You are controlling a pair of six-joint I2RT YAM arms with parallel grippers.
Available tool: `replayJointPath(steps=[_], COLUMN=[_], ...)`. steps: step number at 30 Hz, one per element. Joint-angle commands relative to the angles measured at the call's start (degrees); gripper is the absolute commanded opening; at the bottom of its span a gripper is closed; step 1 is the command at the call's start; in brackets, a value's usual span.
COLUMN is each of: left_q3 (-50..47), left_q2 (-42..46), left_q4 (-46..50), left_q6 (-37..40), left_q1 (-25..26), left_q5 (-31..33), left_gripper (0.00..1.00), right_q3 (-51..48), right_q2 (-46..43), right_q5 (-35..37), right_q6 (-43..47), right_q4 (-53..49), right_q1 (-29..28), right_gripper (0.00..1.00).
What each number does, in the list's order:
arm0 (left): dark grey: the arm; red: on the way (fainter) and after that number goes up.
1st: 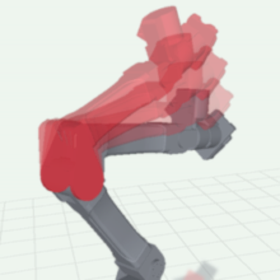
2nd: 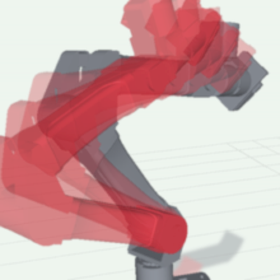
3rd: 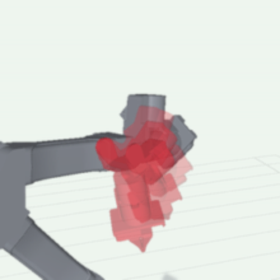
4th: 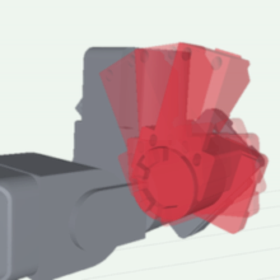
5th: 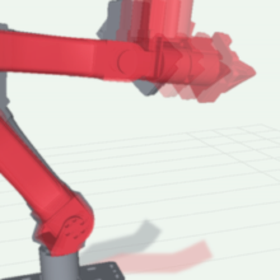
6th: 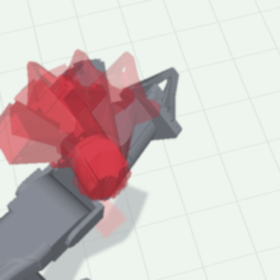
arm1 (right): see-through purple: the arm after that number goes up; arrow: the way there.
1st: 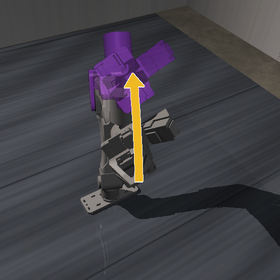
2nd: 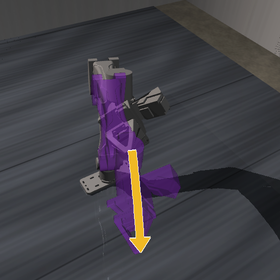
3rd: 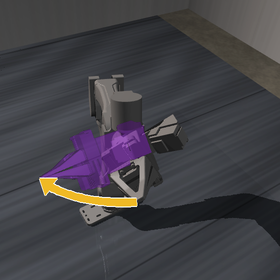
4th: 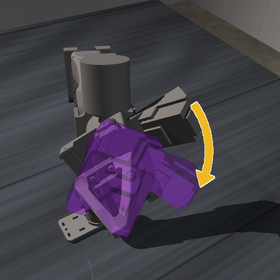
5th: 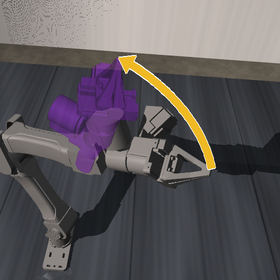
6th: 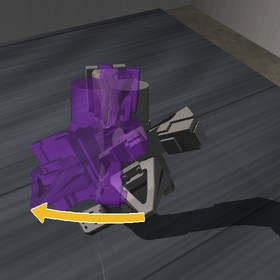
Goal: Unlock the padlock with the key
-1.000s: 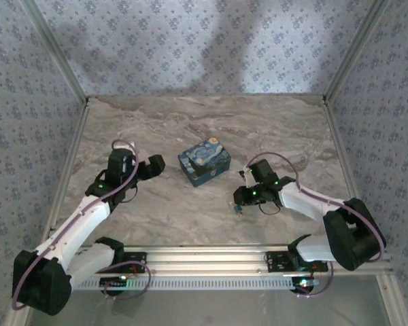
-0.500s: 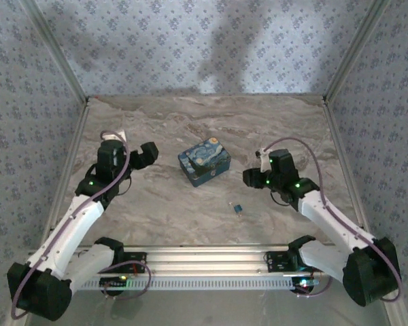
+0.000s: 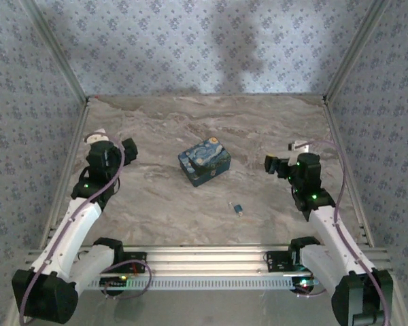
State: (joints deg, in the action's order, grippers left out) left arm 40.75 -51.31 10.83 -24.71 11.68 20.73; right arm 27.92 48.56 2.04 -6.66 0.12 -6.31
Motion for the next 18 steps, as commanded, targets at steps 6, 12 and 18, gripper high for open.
replayJointPath(steps=[6,12,18], left_q3=[-9.2,-12.4,-17.6], left_q2=[-3.9,-12.3,-19.6], left_q4=[-16.3,-25.7,-42.8], left_q6=[12.0,18.3,22.1], left_q1=[-3.2,-5.4,-5.8], left_q5=[12.9,6.8,1.4], left_gripper=[0.98,0.98,0.98], right_q3=[-8.4,-10.3,-7.7], right_q2=[4.1,16.9,27.3], right_q5=[3.3,0.2,-3.5], right_q6=[1.2,2.1,5.4], right_q4=[15.7,31.3,39.6], right_q1=[8.5,10.1,10.2], right_gripper=[1.0,1.0,1.0])
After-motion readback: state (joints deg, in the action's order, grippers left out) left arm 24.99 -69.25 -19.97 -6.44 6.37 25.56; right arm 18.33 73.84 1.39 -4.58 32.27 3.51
